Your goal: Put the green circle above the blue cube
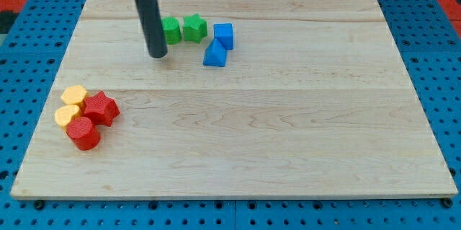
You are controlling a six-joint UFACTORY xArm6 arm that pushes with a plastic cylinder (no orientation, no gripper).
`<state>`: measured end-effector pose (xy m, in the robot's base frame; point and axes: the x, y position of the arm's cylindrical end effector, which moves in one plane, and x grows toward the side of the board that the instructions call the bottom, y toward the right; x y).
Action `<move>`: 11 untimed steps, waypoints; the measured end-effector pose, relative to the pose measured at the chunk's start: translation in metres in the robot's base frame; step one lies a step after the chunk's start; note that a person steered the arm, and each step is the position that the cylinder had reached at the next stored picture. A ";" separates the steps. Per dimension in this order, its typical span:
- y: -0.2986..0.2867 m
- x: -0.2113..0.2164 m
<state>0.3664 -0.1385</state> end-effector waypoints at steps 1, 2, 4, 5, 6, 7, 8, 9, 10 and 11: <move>-0.015 -0.037; -0.005 -0.069; 0.034 -0.073; 0.000 -0.063; 0.000 -0.011; 0.030 -0.033; 0.085 -0.063; 0.102 -0.089; 0.113 -0.121; 0.156 -0.141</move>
